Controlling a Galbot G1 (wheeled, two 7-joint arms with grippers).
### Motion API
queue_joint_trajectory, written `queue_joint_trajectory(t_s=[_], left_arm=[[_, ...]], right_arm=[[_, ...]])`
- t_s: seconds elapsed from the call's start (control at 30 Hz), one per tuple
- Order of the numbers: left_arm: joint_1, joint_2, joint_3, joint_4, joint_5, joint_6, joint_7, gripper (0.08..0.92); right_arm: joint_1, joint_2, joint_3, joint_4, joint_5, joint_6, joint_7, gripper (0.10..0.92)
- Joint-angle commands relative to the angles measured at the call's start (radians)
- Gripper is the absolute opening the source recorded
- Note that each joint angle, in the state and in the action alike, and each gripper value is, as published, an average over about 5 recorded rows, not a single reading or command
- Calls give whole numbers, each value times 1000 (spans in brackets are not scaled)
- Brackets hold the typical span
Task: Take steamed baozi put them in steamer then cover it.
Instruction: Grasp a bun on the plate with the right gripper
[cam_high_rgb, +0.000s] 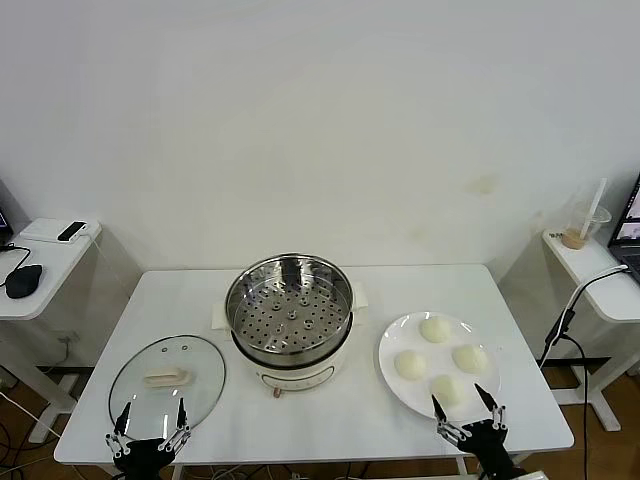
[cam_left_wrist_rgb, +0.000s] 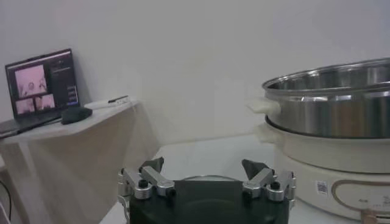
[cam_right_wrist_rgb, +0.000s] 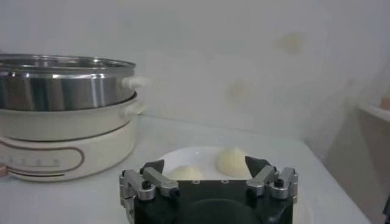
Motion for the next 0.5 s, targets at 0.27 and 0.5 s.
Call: queue_joint_trajectory(t_s=[0.27, 0.5], left_arm=[[14, -4, -41, -19, 149, 64, 69, 823], [36, -26, -58, -25, 180, 54, 89, 823]], right_arm=[[230, -241, 105, -90, -413, -103, -122, 823], [428, -439, 68, -178, -585, -163, -386, 823]])
